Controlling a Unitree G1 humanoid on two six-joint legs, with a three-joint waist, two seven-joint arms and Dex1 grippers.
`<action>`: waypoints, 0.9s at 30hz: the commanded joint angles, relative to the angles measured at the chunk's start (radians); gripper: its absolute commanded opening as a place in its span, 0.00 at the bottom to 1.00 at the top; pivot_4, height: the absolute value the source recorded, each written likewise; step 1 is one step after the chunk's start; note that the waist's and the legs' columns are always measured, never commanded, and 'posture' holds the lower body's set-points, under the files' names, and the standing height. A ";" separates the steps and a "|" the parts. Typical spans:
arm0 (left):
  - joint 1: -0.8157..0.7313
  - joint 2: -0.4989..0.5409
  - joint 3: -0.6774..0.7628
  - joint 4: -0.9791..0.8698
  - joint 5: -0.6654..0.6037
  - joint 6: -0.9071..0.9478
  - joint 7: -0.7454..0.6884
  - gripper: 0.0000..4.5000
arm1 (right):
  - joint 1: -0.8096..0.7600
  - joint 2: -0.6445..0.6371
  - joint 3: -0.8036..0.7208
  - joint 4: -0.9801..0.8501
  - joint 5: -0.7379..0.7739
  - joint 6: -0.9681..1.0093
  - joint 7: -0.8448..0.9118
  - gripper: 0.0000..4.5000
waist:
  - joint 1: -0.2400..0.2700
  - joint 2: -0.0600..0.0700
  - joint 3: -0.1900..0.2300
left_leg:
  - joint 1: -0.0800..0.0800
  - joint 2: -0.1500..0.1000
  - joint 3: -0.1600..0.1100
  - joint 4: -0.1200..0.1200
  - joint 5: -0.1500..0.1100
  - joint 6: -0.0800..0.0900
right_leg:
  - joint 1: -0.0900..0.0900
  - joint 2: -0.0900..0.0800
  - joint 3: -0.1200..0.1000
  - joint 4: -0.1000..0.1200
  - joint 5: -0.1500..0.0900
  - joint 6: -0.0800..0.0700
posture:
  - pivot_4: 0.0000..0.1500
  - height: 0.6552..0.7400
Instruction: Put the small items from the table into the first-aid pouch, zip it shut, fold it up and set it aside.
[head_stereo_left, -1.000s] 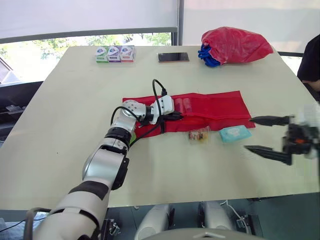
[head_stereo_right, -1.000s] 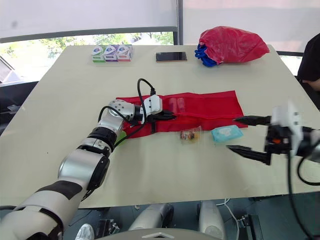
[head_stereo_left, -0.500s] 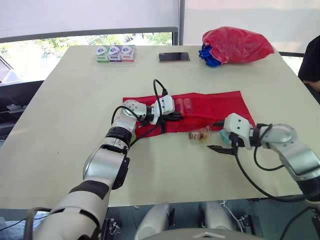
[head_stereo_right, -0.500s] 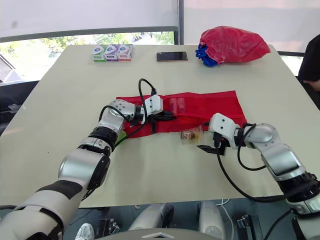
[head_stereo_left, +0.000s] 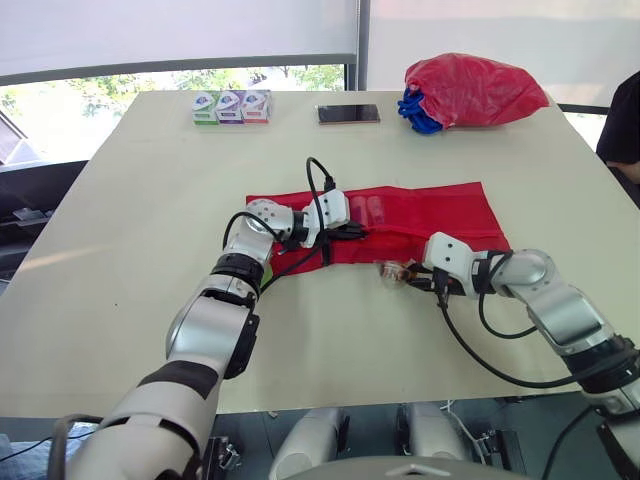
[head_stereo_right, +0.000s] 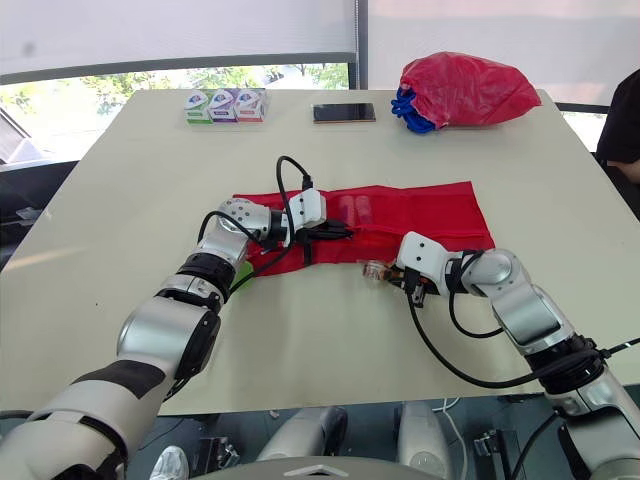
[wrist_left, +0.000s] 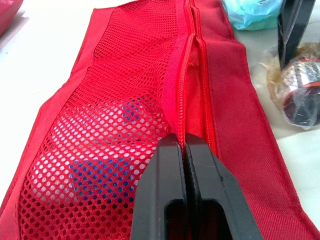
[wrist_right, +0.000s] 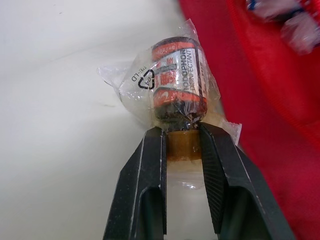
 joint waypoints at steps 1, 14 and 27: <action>-0.037 -0.002 0.016 -0.003 -0.011 -0.021 0.007 0.00 | 0.034 0.004 -0.019 -0.099 0.006 0.073 -0.032 0.10 | 0.001 0.000 0.000 | 0.000 0.000 0.000 0.000 0.000 0.000 | 0.000 0.000 0.000 0.000 0.000 0.000 | 1.00 1.00; -0.029 -0.015 0.025 -0.023 -0.029 -0.029 0.005 0.00 | -0.011 0.188 -0.206 -0.288 0.075 0.674 -0.364 0.10 | 0.002 0.000 0.000 | 0.000 0.000 0.000 0.000 0.000 0.000 | 0.000 0.000 0.000 0.001 0.000 0.000 | 1.00 1.00; 0.008 -0.045 0.024 -0.073 -0.061 -0.033 -0.030 0.00 | -0.173 0.448 -0.303 -0.021 0.067 0.720 -0.614 0.10 | -0.002 0.001 0.000 | -0.001 0.000 0.001 0.000 0.000 0.000 | -0.002 -0.002 0.002 0.004 0.000 0.000 | 1.00 1.00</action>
